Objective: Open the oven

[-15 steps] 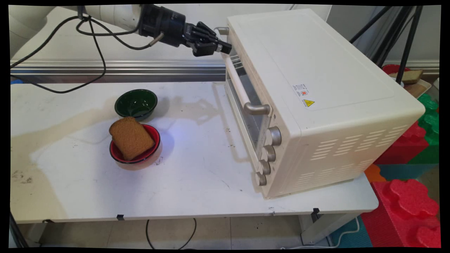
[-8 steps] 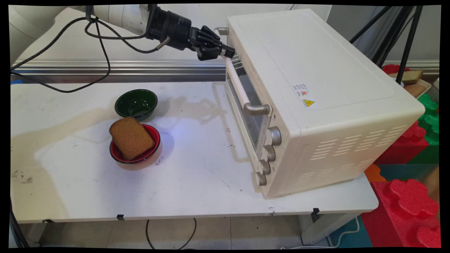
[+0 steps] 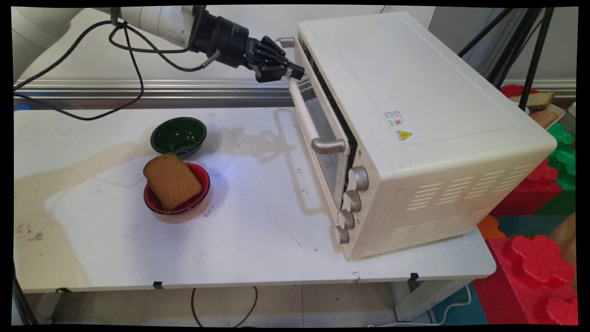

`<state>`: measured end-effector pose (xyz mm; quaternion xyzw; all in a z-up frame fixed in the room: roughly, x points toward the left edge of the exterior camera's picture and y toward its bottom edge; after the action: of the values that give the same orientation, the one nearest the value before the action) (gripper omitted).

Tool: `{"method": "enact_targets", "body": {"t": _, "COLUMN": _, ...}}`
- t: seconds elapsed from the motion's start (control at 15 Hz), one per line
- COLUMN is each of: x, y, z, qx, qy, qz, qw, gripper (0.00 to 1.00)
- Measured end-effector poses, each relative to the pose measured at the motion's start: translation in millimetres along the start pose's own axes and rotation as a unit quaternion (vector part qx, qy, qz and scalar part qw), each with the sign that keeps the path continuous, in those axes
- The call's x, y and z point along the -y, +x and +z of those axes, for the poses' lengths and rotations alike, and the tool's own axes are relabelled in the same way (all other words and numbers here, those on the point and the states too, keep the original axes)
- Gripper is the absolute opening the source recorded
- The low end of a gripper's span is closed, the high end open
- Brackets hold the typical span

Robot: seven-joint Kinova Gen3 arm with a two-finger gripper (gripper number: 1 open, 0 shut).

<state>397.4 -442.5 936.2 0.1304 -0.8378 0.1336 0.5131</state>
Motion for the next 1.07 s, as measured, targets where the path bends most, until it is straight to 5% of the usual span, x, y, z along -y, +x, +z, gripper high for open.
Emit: {"method": "enact_targets", "body": {"t": 1.07, "x": -7.7, "y": -33.7, "z": -50.8, "qx": 0.086, "qy": -0.024, "qz": 0.023, "qw": 0.9957, "gripper": 0.00}}
